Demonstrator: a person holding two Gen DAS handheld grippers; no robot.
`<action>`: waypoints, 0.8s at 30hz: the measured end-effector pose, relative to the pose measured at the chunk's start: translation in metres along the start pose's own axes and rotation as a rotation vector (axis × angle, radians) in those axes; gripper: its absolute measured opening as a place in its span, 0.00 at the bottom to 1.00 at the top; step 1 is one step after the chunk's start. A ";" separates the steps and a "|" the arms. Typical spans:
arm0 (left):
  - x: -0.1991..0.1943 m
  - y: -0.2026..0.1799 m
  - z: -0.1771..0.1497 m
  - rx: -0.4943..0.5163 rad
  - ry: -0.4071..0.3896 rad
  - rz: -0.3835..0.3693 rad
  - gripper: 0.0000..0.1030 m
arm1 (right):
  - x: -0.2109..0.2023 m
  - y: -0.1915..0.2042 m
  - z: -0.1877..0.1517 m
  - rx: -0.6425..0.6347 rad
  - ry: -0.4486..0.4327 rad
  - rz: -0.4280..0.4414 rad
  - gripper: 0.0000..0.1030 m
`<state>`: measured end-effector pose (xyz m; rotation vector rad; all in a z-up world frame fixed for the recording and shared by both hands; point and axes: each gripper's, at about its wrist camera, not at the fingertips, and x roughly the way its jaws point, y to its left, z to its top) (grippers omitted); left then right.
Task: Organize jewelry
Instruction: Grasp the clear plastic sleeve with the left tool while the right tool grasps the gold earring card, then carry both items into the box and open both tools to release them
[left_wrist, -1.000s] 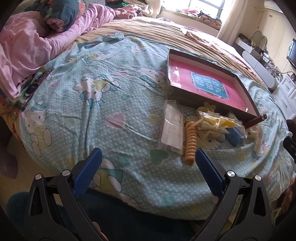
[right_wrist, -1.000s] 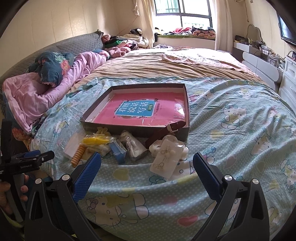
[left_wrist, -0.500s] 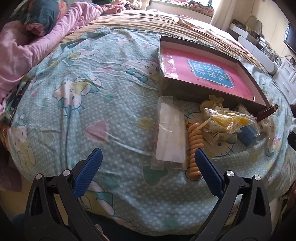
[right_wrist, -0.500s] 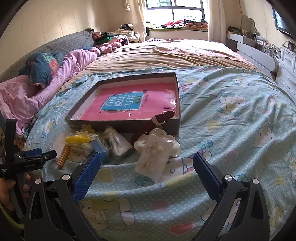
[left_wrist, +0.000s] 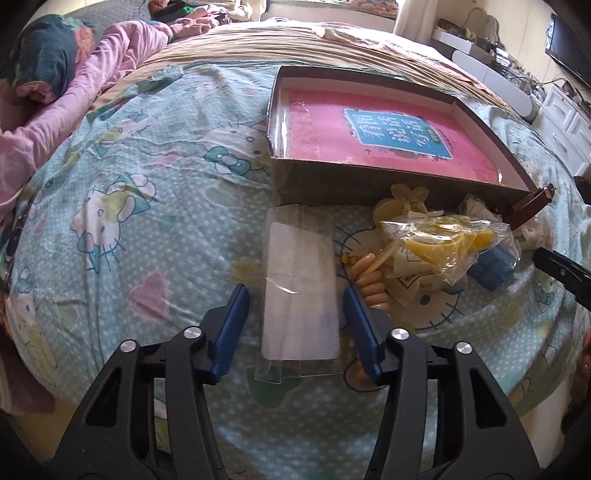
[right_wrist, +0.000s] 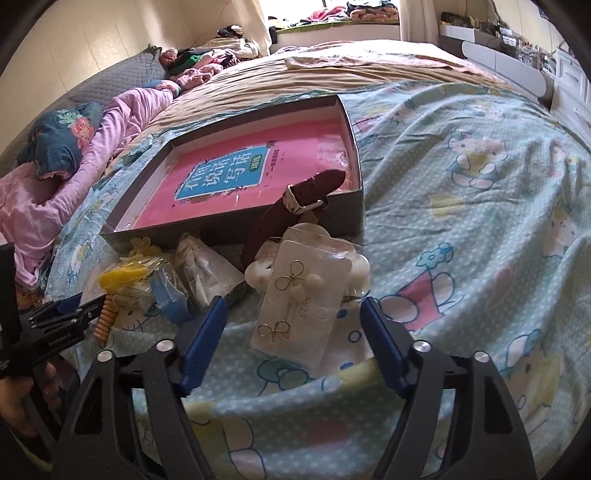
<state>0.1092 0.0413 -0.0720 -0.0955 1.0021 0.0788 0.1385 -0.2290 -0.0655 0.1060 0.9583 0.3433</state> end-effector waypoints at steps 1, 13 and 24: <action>-0.001 0.000 0.000 0.001 -0.003 -0.004 0.37 | 0.002 0.000 0.000 0.004 0.005 0.006 0.48; -0.020 0.009 -0.002 -0.011 -0.046 -0.058 0.30 | -0.024 -0.010 0.000 -0.010 -0.060 0.057 0.42; -0.041 0.006 0.012 -0.014 -0.082 -0.086 0.30 | -0.062 -0.010 0.015 -0.047 -0.162 0.087 0.41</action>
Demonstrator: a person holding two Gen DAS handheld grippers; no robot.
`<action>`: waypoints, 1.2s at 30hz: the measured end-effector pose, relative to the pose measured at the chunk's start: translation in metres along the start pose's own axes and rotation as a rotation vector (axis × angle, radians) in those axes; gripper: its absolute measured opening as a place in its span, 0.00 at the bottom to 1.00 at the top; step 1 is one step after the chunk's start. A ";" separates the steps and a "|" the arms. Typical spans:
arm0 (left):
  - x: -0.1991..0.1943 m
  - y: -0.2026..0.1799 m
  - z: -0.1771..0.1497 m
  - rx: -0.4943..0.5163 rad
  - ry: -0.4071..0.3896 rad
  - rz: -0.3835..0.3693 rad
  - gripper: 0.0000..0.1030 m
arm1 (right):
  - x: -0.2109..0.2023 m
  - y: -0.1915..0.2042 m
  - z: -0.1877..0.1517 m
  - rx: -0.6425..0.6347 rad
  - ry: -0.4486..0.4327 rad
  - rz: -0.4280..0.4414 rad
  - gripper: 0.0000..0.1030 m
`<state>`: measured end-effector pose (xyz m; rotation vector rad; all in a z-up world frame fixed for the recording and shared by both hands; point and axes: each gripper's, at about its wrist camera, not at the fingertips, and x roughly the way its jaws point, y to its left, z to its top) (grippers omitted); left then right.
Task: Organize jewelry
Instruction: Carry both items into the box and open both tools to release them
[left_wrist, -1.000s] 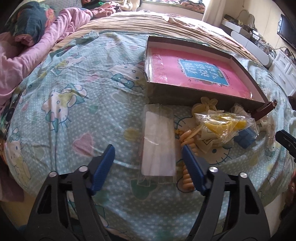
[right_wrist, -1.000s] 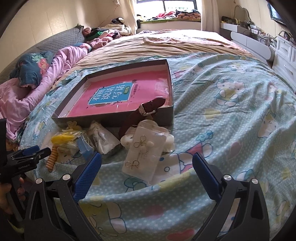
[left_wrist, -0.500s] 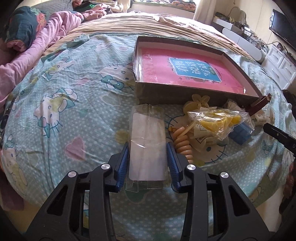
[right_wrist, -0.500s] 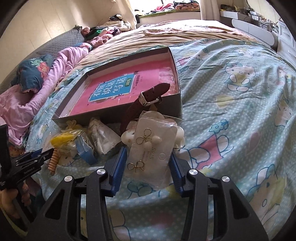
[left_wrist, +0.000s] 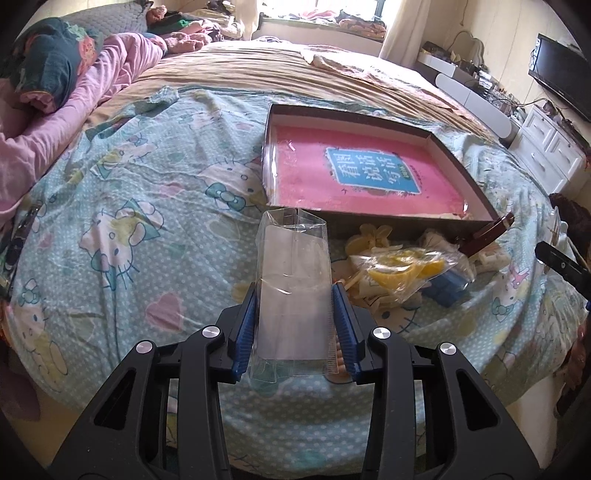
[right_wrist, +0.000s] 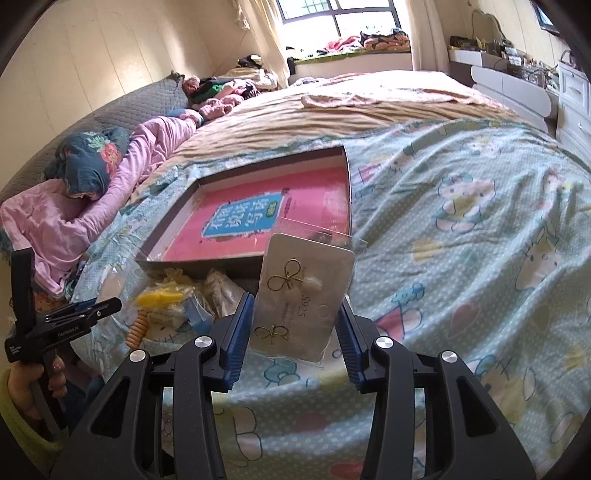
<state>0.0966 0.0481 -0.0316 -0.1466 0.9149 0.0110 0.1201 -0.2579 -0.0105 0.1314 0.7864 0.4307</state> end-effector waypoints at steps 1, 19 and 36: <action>-0.001 -0.002 0.002 0.006 -0.004 0.001 0.30 | -0.002 0.001 0.004 -0.006 -0.012 0.006 0.41; 0.007 -0.022 0.043 0.027 -0.032 -0.035 0.30 | 0.016 0.016 0.056 -0.045 -0.095 0.045 0.41; 0.047 -0.032 0.083 -0.016 -0.030 -0.070 0.30 | 0.050 0.014 0.080 -0.046 -0.093 0.013 0.41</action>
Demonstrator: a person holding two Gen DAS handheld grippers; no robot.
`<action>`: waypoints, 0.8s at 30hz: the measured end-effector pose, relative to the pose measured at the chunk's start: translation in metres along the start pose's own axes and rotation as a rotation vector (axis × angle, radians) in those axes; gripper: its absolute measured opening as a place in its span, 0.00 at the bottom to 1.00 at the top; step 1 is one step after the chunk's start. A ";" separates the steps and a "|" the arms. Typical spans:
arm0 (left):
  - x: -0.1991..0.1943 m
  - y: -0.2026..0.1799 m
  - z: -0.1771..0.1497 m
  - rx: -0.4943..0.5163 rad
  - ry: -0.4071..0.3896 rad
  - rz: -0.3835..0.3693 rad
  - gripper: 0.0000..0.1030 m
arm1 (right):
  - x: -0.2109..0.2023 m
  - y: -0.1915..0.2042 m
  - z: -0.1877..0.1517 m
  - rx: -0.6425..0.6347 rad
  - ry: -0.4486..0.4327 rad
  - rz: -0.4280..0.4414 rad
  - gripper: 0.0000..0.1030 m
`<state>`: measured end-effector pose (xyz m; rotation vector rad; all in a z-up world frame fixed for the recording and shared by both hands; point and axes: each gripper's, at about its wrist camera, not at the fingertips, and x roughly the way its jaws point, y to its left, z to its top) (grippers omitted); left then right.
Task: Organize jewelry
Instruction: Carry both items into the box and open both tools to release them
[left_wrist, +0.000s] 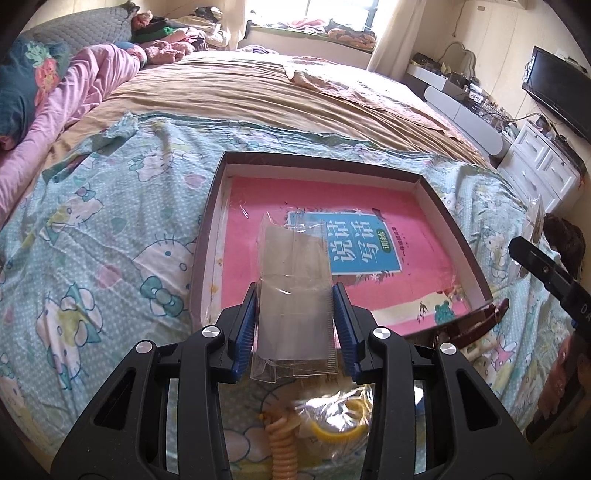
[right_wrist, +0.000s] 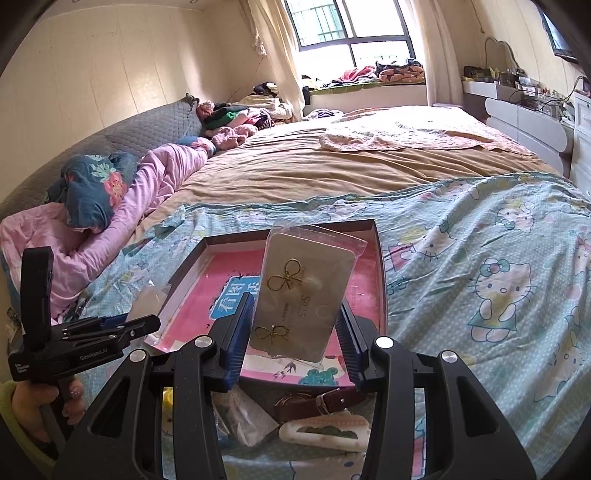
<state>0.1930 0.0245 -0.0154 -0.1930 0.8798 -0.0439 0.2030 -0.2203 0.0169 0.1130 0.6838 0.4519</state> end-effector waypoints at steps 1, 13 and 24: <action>0.004 0.000 0.001 -0.003 0.004 -0.006 0.30 | 0.001 -0.001 0.000 0.001 0.002 -0.001 0.41; 0.030 0.003 -0.002 0.018 0.032 0.011 0.30 | 0.035 -0.001 -0.001 -0.020 0.072 -0.042 0.41; 0.046 0.007 -0.005 0.030 0.062 0.021 0.30 | 0.062 -0.003 -0.009 -0.038 0.166 -0.091 0.41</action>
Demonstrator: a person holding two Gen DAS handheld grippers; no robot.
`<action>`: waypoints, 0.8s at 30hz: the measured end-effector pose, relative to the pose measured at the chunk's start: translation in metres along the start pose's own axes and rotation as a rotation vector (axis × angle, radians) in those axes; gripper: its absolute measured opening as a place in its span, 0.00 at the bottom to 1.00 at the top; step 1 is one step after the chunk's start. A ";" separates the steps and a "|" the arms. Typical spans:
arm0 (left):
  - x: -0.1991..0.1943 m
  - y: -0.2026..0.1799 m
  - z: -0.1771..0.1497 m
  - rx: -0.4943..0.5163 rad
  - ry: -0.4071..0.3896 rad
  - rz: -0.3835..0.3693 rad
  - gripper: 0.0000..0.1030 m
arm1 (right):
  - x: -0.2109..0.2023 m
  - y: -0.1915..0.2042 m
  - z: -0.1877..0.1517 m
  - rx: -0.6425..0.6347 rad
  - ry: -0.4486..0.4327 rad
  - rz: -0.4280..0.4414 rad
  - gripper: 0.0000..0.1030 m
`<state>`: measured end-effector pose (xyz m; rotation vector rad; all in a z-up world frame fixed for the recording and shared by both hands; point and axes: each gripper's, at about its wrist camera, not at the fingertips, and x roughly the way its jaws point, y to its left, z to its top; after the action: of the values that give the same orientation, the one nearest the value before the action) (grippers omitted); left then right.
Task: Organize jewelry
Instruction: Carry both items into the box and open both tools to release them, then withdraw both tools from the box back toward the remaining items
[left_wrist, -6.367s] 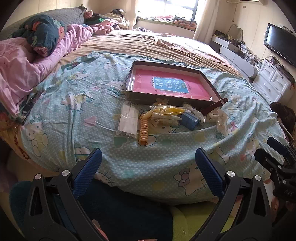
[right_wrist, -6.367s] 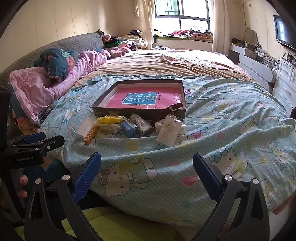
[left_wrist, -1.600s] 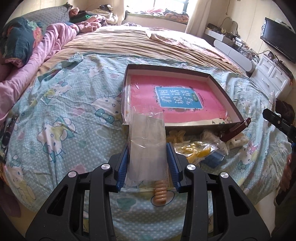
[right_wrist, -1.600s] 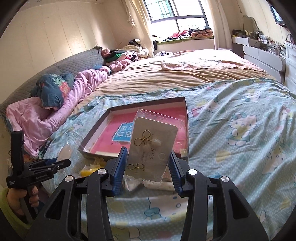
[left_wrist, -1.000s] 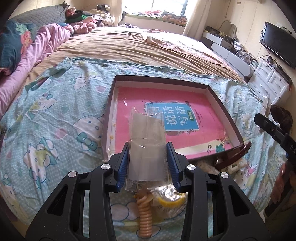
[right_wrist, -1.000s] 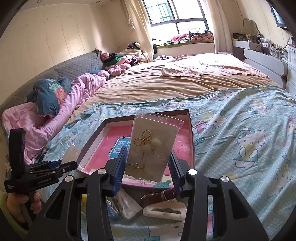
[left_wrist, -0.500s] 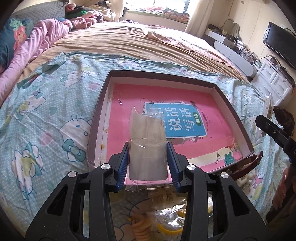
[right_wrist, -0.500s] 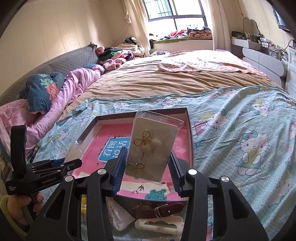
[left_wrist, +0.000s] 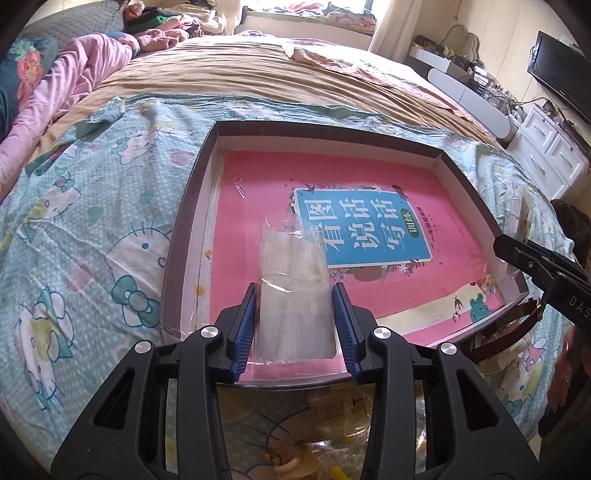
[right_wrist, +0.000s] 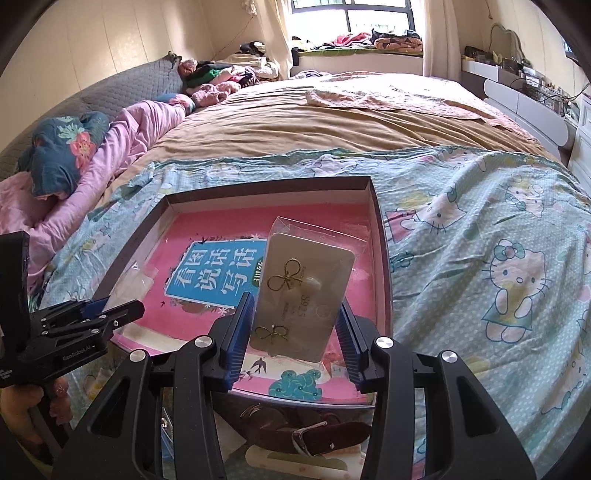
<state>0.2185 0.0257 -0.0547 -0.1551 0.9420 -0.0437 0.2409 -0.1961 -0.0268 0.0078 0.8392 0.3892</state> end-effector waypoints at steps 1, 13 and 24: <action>0.001 0.000 0.000 -0.002 0.004 -0.003 0.30 | 0.002 0.000 0.000 -0.001 0.008 -0.002 0.41; 0.003 0.002 0.000 0.002 0.009 0.005 0.32 | 0.015 0.003 -0.007 0.005 0.077 -0.014 0.51; -0.011 0.005 0.002 0.001 -0.013 0.001 0.54 | -0.015 -0.010 -0.010 0.073 0.000 0.018 0.75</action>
<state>0.2141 0.0320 -0.0456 -0.1536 0.9287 -0.0424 0.2278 -0.2118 -0.0246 0.0829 0.8539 0.3758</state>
